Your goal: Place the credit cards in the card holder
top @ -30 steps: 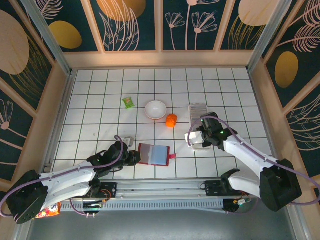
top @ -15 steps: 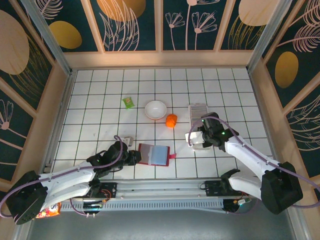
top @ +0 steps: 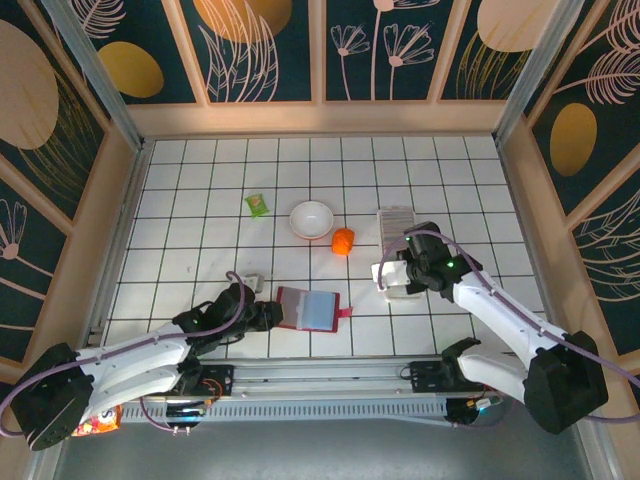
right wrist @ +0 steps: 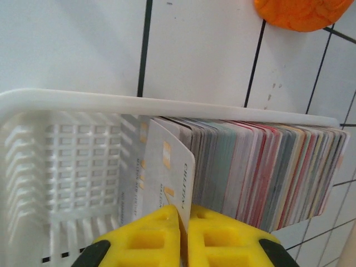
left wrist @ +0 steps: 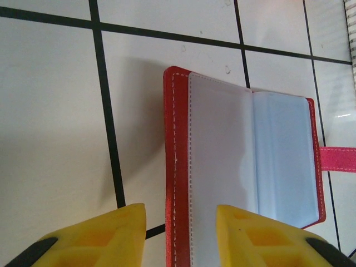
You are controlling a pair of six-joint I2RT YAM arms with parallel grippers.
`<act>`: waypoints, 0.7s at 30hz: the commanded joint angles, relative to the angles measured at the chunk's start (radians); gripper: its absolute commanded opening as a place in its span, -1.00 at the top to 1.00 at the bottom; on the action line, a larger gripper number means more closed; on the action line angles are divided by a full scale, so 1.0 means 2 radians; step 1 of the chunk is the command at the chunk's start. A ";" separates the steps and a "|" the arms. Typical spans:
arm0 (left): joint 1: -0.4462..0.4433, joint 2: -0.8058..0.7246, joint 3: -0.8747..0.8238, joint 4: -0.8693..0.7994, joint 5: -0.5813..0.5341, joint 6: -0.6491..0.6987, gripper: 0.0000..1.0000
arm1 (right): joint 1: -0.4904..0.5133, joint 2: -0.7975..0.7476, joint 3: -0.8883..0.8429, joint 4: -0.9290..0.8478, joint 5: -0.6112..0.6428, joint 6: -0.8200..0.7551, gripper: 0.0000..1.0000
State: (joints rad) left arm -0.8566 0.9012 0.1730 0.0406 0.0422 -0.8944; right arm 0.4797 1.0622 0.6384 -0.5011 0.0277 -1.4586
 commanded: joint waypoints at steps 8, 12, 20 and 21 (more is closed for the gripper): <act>-0.002 -0.001 0.009 -0.011 0.001 0.013 0.19 | 0.005 -0.026 0.048 -0.068 -0.045 0.055 1.00; -0.002 0.014 0.012 -0.009 0.004 0.018 0.27 | 0.013 -0.032 0.070 -0.108 -0.048 0.084 1.00; -0.002 0.037 0.008 0.023 0.035 0.014 0.58 | 0.046 -0.059 0.114 -0.132 -0.058 0.206 1.00; -0.001 0.038 0.007 0.029 0.039 0.011 0.62 | 0.053 -0.061 0.120 -0.123 -0.060 0.244 1.00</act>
State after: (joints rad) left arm -0.8566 0.9684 0.1741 0.0559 0.0803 -0.8680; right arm 0.5552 0.9680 0.8219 -0.7414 -0.0551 -1.1584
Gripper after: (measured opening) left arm 0.201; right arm 0.041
